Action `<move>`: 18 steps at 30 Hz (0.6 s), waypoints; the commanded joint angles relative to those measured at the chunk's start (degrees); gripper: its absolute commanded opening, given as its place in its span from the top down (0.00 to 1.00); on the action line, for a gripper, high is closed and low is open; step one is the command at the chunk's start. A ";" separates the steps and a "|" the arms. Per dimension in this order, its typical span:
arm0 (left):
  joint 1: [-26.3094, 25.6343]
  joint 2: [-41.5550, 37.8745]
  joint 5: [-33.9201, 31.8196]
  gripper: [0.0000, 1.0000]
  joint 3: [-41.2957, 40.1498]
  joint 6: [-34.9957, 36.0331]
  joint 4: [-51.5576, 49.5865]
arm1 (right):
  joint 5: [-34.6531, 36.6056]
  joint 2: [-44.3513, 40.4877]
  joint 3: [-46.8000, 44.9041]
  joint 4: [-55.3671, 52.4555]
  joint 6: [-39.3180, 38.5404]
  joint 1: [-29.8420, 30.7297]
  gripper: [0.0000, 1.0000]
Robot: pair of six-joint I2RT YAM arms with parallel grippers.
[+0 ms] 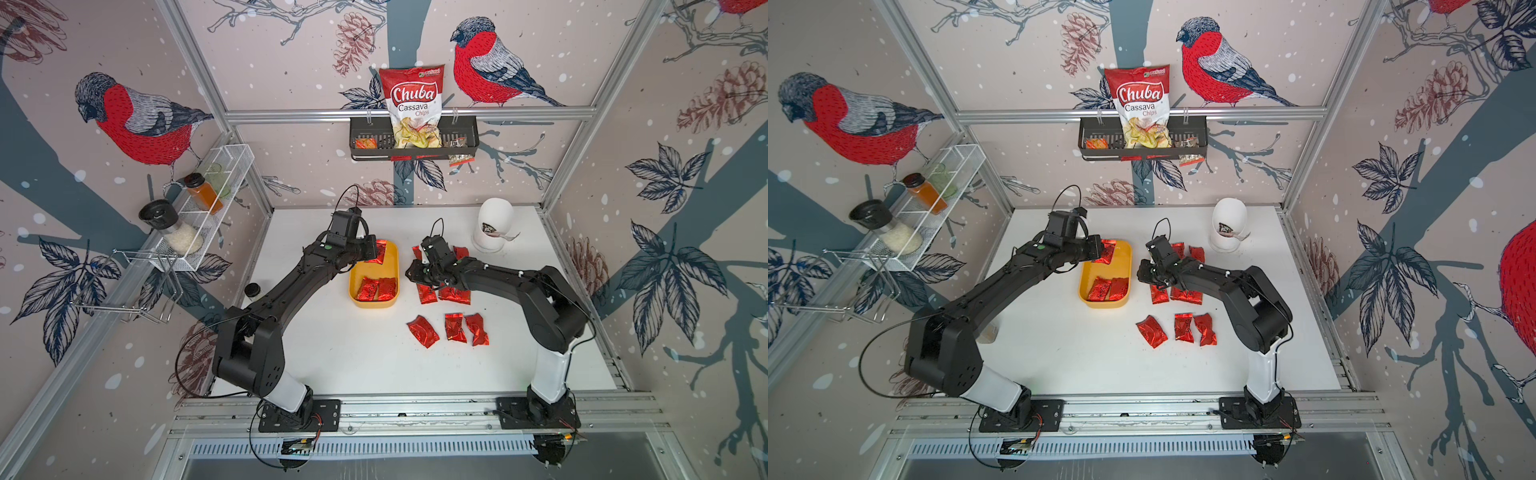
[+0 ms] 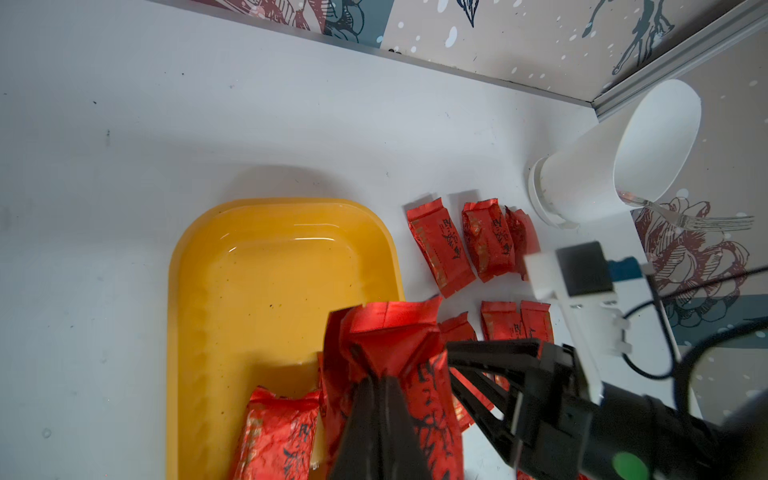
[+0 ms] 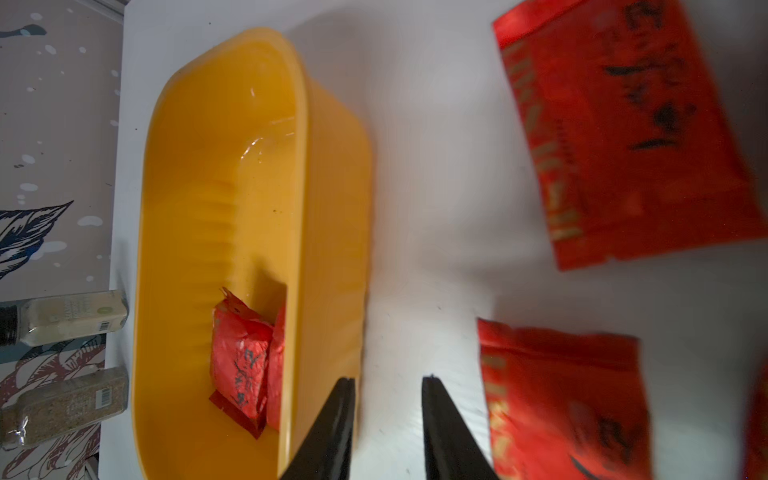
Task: Take the tea bags out of the storage box
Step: Move the storage box to the center of the board.
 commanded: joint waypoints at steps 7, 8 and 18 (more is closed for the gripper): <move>3.51 -6.06 0.26 1.00 -2.48 0.52 -3.29 | -3.62 14.36 19.09 -3.61 0.85 4.15 0.67; 3.88 -6.60 0.25 1.00 -2.77 0.70 -3.49 | -4.01 15.67 20.85 -3.96 1.18 4.46 0.67; 3.57 -3.98 1.06 1.00 -1.36 0.78 -2.18 | -3.95 7.07 13.32 -0.87 2.48 1.20 0.66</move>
